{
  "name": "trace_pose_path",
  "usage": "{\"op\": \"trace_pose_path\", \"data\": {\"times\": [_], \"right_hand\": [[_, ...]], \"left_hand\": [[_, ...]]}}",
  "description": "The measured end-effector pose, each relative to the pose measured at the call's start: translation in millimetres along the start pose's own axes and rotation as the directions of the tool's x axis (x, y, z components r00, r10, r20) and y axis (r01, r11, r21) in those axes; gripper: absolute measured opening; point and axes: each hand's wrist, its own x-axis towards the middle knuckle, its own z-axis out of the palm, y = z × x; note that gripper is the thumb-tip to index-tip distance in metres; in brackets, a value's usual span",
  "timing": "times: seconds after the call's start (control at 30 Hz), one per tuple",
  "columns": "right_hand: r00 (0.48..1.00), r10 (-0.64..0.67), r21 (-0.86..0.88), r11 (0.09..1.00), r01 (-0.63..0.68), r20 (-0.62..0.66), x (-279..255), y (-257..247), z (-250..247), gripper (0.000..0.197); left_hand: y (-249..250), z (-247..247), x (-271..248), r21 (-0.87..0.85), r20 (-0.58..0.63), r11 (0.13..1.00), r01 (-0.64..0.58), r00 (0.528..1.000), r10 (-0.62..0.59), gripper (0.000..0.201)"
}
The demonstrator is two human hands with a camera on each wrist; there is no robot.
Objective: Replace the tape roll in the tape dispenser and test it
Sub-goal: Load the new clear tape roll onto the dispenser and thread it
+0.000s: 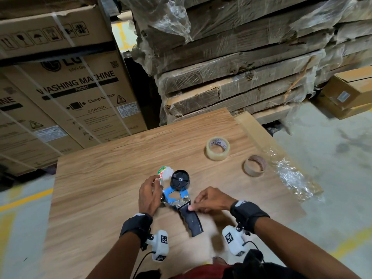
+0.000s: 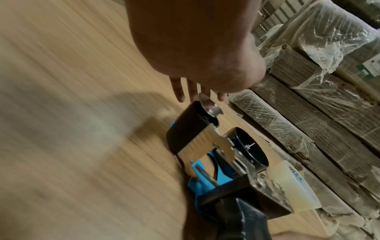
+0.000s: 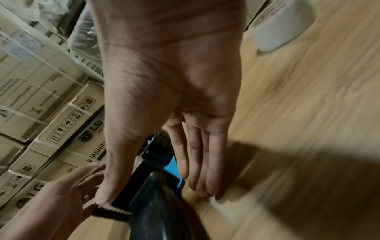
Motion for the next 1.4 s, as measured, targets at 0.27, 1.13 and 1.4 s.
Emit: {"op": "trace_pose_path", "data": {"times": [0.27, 1.13, 1.4], "right_hand": [[0.990, 0.120, 0.117, 0.985, -0.128, 0.080, 4.2, 0.0, 53.3, 0.051], [0.986, 0.023, 0.603, 0.793, 0.082, -0.165, 6.0, -83.4, 67.5, 0.016], [0.965, -0.065, 0.516, 0.835, 0.192, -0.255, 1.1, -109.8, 49.9, 0.016]], "left_hand": [[-28.0, -10.9, -15.4, -0.071, -0.010, 0.991, 0.116, 0.993, -0.117, 0.038], [10.4, -29.8, -10.5, -0.572, 0.413, 0.574, 0.586, 0.810, -0.416, 0.052], [60.6, -32.0, 4.3, -0.740, 0.383, 0.401, 0.540, 0.829, -0.407, 0.037]]}}
